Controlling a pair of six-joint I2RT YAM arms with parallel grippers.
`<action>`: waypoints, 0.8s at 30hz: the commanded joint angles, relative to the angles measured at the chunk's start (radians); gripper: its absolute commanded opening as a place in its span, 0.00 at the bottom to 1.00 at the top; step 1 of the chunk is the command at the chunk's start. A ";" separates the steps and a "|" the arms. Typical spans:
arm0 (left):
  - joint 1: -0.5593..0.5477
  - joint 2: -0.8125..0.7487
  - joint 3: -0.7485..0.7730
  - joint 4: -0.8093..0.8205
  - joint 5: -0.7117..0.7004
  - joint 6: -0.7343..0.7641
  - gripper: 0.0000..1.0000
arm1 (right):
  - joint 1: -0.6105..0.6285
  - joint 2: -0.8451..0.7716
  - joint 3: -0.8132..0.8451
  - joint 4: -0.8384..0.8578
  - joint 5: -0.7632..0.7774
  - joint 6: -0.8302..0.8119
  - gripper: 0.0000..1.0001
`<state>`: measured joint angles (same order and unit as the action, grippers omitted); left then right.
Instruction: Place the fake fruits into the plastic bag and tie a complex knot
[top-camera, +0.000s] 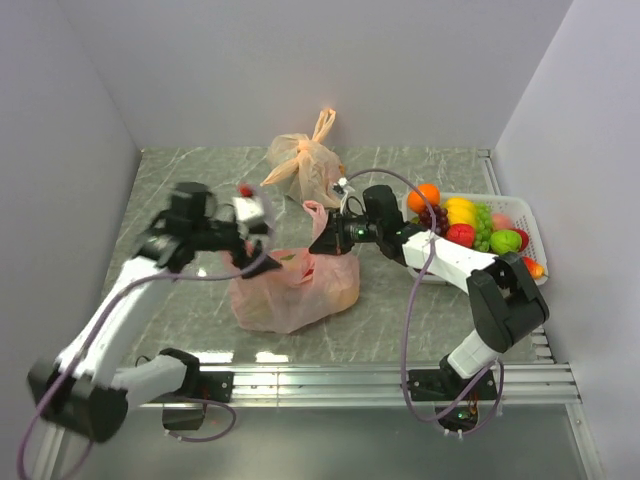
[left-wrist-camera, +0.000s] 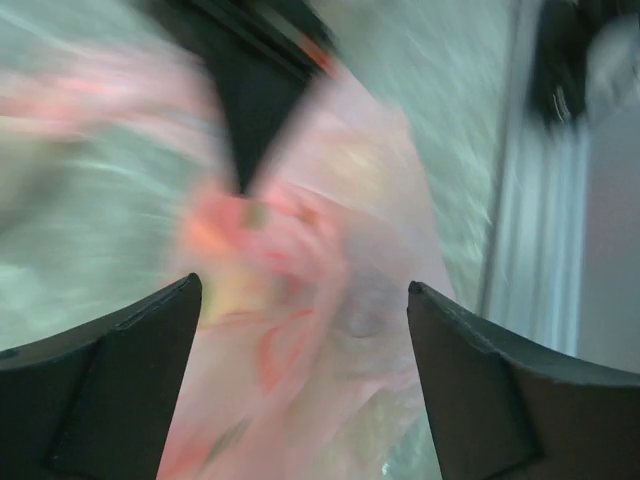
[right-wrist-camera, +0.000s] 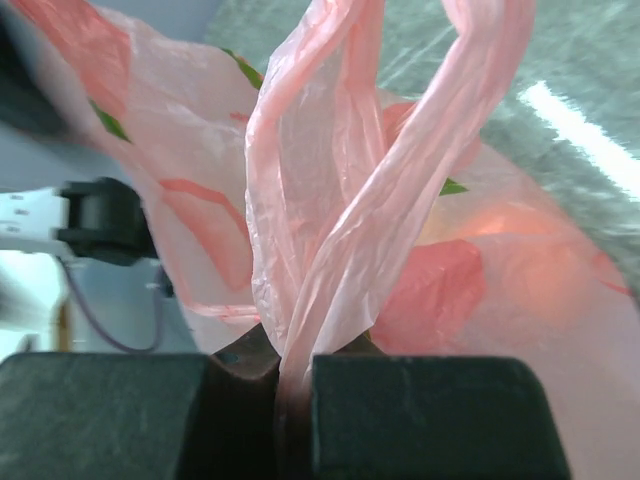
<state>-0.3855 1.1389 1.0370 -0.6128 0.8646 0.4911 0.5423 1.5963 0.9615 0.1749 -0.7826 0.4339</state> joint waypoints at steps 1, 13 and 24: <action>0.124 -0.184 0.064 0.096 0.090 -0.270 0.92 | 0.013 -0.053 0.031 -0.101 0.075 -0.158 0.00; 0.620 -0.289 0.026 -0.343 0.036 -0.076 0.95 | 0.047 -0.033 0.072 -0.166 0.095 -0.230 0.00; 0.675 -0.074 -0.083 -0.538 0.316 0.449 0.99 | 0.128 0.005 0.131 -0.259 0.141 -0.339 0.00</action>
<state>0.3092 1.0592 0.9783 -1.1698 1.0523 0.8616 0.6384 1.5818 1.0477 -0.0521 -0.6651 0.1558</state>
